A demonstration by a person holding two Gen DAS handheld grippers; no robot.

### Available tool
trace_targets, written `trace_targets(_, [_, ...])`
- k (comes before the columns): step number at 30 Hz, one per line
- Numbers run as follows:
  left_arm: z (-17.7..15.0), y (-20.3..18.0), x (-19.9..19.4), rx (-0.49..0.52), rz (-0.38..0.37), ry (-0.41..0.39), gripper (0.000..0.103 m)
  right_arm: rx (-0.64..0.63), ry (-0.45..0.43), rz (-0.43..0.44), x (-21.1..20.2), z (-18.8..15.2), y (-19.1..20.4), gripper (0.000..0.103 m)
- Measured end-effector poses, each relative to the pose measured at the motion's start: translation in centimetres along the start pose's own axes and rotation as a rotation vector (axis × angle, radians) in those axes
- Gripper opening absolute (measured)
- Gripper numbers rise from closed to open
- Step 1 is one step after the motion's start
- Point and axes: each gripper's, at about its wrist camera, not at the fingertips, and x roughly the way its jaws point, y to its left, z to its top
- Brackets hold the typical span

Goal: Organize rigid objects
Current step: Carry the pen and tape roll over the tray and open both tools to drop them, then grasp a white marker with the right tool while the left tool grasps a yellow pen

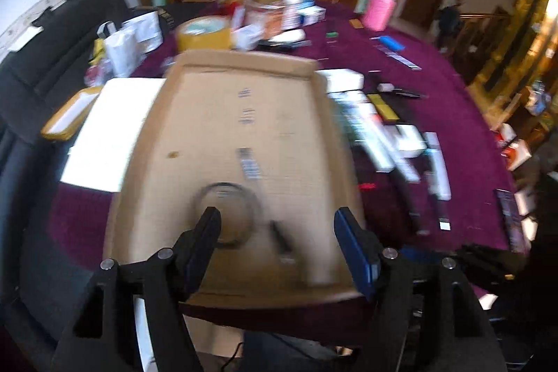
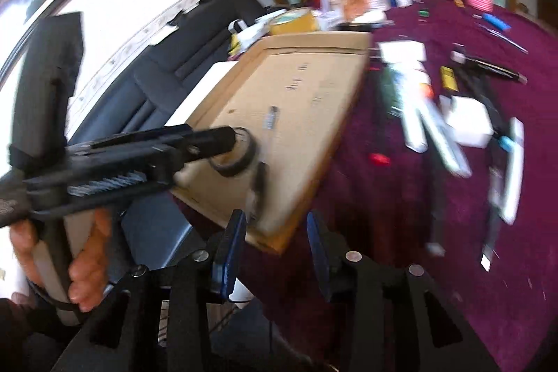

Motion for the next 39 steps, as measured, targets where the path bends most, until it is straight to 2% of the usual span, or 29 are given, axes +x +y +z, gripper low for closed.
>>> trace_targets(3, [-0.7, -3.3, -0.5, 0.028, -0.040, -0.021, 0.068, 0.047, -0.027, -0.013, -1.8, -1.4, -1.8, 0.039])
trace_targets(7, [-1.9, -6.6, 0.3, 0.056, -0.074, 0.021, 0.068, 0.124, -0.083, -0.054, -4.5, -3.3, -4.6, 0.041])
trace_targets(10, [-2.2, -7.8, 1.0, 0.058, -0.105, 0.060, 0.068, 0.169, -0.115, -0.095, -6.1, -4.5, -6.5, 0.041])
trace_targets(14, [-1.9, -8.8, 1.4, 0.049, -0.122, 0.071, 0.068, 0.214, -0.155, -0.143, -7.7, -4.9, -8.8, 0.041])
trace_targets(17, [-1.4, -9.3, 1.8, 0.030, -0.124, 0.063, 0.068, 0.243, -0.170, -0.173, -8.0, -4.5, -10.3, 0.041])
trace_targets(21, [-0.4, -9.4, 2.4, 0.013, -0.117, 0.058, 0.068, 0.273, -0.149, -0.154, -7.6, -3.6, -12.1, 0.041])
trace_targets(27, [1.8, -9.5, 4.5, -0.010, -0.114, 0.070, 0.068, 0.308, -0.119, -0.184, -6.1, -1.1, -14.3, 0.041])
trace_targets(32, [4.1, -9.9, 7.1, -0.033, -0.127, 0.110, 0.068, 0.361, -0.083, -0.221, -4.6, 0.7, -17.0, 0.028])
trace_targets(39, [7.7, -10.9, 10.9, -0.030, -0.077, 0.114, 0.066, 0.397, -0.055, -0.283, -2.7, 3.0, -19.6, 0.018])
